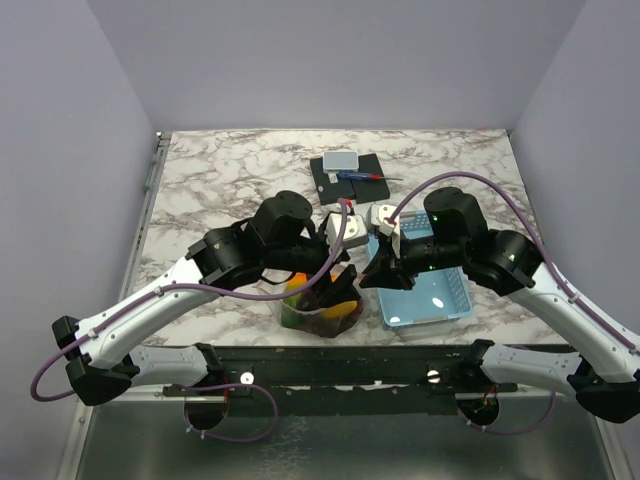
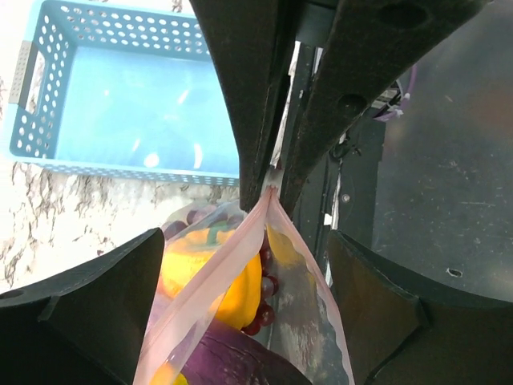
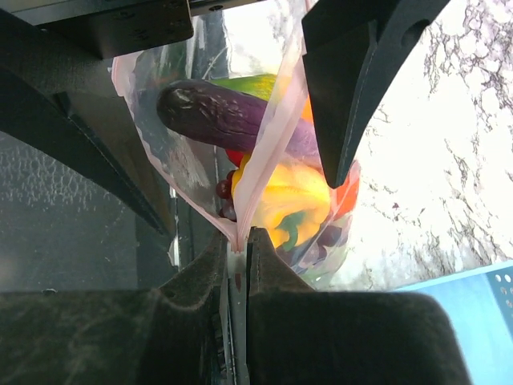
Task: Place the food in the zip-top bag and seal the zipper
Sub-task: Adjust the zipper food storage bag at the center of the board.
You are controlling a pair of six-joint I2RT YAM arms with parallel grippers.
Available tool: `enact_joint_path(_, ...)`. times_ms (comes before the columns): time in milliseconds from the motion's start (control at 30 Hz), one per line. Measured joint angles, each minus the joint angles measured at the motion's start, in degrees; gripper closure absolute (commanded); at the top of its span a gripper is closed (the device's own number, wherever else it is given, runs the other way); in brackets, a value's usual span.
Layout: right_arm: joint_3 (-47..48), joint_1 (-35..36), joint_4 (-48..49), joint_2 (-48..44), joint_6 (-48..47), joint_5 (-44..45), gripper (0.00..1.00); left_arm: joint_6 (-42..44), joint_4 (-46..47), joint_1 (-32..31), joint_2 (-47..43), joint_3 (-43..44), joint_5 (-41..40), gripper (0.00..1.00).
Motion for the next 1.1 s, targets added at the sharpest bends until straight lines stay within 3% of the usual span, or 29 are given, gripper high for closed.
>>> enact_joint_path(133,0.00,0.00,0.00,0.07,0.57,0.59,0.99,-0.09,-1.27,-0.31,0.00,0.42,-1.99,0.20)
enact_joint_path(367,0.02,0.04,0.13,0.22,1.38,1.51,0.99,-0.17,-5.03,-0.52,0.22,0.42,-4.66,0.38)
enact_joint_path(633,0.26,0.28,0.22,0.66,2.64,3.58,0.99,-0.33,-7.72,-0.76,0.00,0.42,-5.75,0.72)
enact_joint_path(700,0.28,0.31,0.24,0.72,2.73,3.80,0.99,-0.37,-8.00,-0.79,-0.39,0.42,-6.23,0.99)
enact_joint_path(767,0.31,0.33,0.39,0.87,2.89,3.85,0.98,-0.48,-8.24,-0.79,-0.87,0.42,-6.36,1.00)
enact_joint_path(967,0.28,0.39,1.68,0.92,4.02,4.02,0.58,-0.46,-8.66,-0.79,-1.27,0.39,-6.40,1.00)
enact_joint_path(1100,-1.42,0.39,5.40,-1.92,4.90,5.27,0.45,-0.52,-9.05,-0.79,-1.49,0.33,-6.40,1.00)
